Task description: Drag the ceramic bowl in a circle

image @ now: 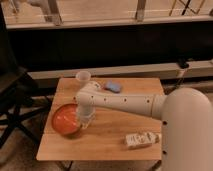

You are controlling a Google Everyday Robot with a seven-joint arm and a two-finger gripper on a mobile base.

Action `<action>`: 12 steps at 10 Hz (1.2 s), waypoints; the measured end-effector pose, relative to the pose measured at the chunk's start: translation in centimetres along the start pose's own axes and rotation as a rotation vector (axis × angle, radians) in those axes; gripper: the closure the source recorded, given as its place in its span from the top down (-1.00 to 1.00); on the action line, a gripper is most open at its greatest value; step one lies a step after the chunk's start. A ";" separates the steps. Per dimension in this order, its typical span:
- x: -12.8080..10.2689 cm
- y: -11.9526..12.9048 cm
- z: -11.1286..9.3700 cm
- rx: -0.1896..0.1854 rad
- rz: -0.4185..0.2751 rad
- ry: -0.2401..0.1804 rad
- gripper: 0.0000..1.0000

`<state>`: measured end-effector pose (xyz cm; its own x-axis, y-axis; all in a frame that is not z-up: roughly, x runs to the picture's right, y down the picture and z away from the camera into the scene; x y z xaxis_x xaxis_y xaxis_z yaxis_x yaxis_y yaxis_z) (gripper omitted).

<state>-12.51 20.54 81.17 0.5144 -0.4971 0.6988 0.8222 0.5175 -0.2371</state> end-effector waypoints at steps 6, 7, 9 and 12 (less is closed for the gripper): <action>-1.0 0.1 0.4 0.001 0.004 -0.008 -1.00; -0.7 0.4 0.4 0.003 0.013 -0.010 -1.00; -0.7 0.3 0.4 0.004 0.015 -0.011 -1.00; -0.3 0.8 0.5 0.008 0.024 -0.013 -1.00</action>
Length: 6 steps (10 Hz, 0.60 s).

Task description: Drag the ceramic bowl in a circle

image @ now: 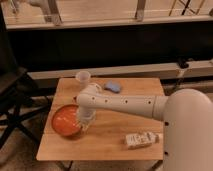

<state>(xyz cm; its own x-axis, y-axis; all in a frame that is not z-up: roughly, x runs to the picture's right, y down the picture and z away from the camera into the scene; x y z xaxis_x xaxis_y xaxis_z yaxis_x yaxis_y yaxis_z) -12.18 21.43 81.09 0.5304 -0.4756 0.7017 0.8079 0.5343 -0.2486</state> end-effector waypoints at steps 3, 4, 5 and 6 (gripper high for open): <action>0.5 0.0 -0.2 0.004 0.007 0.001 -1.00; 0.5 0.0 -0.2 0.004 0.006 0.001 -1.00; 0.5 0.0 -0.3 0.003 0.006 0.002 -1.00; 0.9 0.4 -0.4 0.001 0.005 0.004 -1.00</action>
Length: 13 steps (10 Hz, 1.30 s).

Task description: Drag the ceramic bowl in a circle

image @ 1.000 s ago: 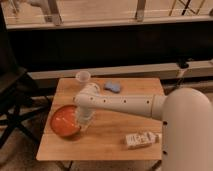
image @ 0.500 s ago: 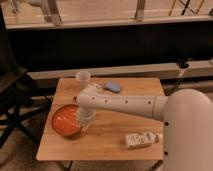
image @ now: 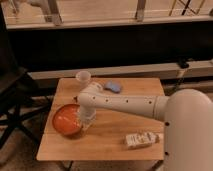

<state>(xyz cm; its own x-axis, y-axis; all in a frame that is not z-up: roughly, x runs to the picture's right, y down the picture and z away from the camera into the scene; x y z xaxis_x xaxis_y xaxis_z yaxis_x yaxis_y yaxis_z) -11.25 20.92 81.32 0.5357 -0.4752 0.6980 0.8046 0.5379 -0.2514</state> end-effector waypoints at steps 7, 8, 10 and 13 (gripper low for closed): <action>-1.9 -2.4 0.2 -0.016 -0.028 0.011 -1.00; -2.3 -2.7 0.3 -0.014 -0.031 0.009 -1.00; -2.0 -1.6 0.3 -0.009 -0.012 0.000 -1.00; -0.2 0.4 0.0 0.009 0.028 -0.015 -1.00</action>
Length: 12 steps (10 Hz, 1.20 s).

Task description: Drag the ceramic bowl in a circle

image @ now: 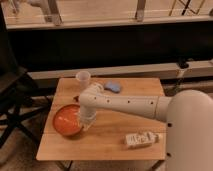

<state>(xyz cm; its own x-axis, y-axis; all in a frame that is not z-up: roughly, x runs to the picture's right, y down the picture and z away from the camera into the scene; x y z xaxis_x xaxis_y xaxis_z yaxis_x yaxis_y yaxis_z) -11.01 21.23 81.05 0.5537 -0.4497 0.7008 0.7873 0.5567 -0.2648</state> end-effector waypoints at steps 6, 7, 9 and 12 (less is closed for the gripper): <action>-1.7 -1.2 -0.1 -0.022 -0.036 0.012 -1.00; -1.5 -1.3 -0.2 -0.022 -0.035 0.012 -1.00; -0.4 -1.6 -0.4 -0.014 -0.028 0.011 -1.00; -1.4 -1.1 0.3 -0.017 -0.023 0.003 -1.00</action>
<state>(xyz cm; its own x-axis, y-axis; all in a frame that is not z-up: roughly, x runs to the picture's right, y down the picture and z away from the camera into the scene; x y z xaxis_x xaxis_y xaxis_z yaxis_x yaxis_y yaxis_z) -12.77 21.43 80.52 0.5362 -0.4643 0.7049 0.8043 0.5344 -0.2599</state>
